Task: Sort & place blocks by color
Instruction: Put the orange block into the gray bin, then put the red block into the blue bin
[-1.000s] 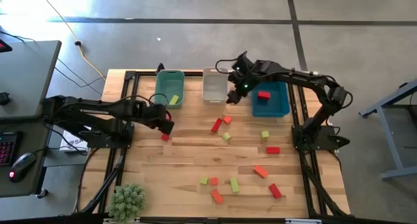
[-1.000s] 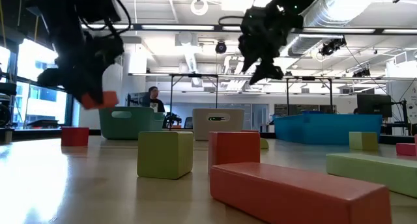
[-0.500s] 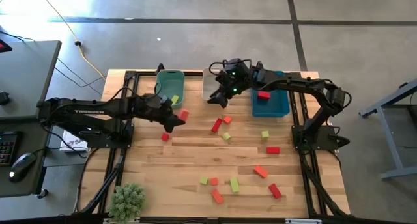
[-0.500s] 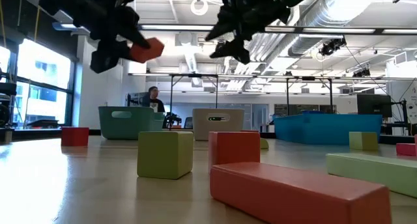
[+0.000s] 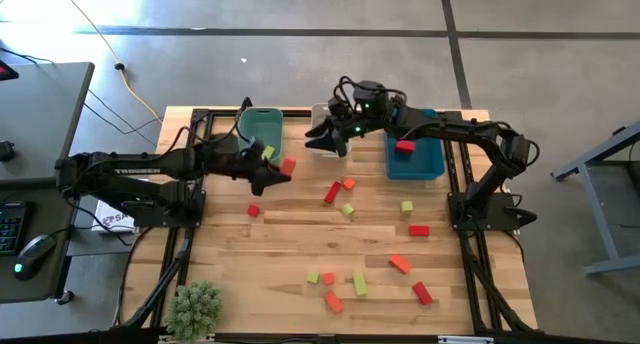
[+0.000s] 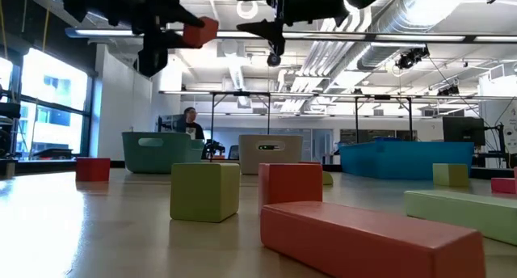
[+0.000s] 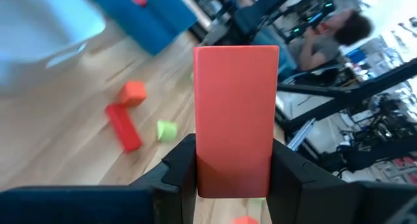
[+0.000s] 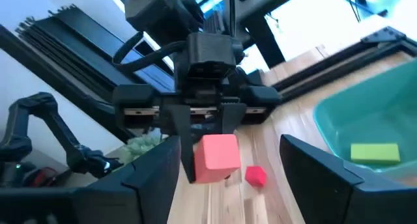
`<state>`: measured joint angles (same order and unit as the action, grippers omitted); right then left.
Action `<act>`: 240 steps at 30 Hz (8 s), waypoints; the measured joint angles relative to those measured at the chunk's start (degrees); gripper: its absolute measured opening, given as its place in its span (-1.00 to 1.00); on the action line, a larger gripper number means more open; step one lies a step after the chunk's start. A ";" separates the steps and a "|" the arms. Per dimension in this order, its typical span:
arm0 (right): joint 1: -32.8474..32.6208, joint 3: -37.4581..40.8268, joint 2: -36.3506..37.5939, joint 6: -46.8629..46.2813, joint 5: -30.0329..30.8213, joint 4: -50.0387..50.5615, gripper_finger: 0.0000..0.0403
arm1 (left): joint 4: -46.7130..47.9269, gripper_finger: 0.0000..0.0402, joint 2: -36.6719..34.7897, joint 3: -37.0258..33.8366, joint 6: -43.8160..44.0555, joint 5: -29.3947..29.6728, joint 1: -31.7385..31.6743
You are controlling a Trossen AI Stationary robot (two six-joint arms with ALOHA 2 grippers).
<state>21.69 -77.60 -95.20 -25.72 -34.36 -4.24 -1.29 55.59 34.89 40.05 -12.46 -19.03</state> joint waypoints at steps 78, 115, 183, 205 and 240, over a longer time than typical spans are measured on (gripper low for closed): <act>-5.25 -0.02 0.00 -1.89 8.62 -2.00 -0.42 | -10.16 -0.12 12.46 11.78 -6.33 -2.75 -3.93; 10.58 0.00 -15.13 22.02 19.68 8.81 -0.42 | -9.65 0.19 12.45 11.80 -10.15 -2.10 -22.66; 9.97 0.00 -0.26 24.94 29.84 30.38 -0.19 | -8.94 0.19 12.44 11.80 -20.59 1.04 -28.48; -11.94 -0.02 8.66 13.28 31.20 69.42 0.00 | -8.74 0.19 12.44 11.80 -21.68 -5.75 -28.27; -39.89 22.92 8.59 4.34 31.88 70.83 0.00 | -1.50 0.19 12.44 11.80 -25.72 -5.80 -24.35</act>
<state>-18.20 -54.68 -86.61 -21.37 -2.47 66.58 -2.79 68.03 46.70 14.33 -18.26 -43.38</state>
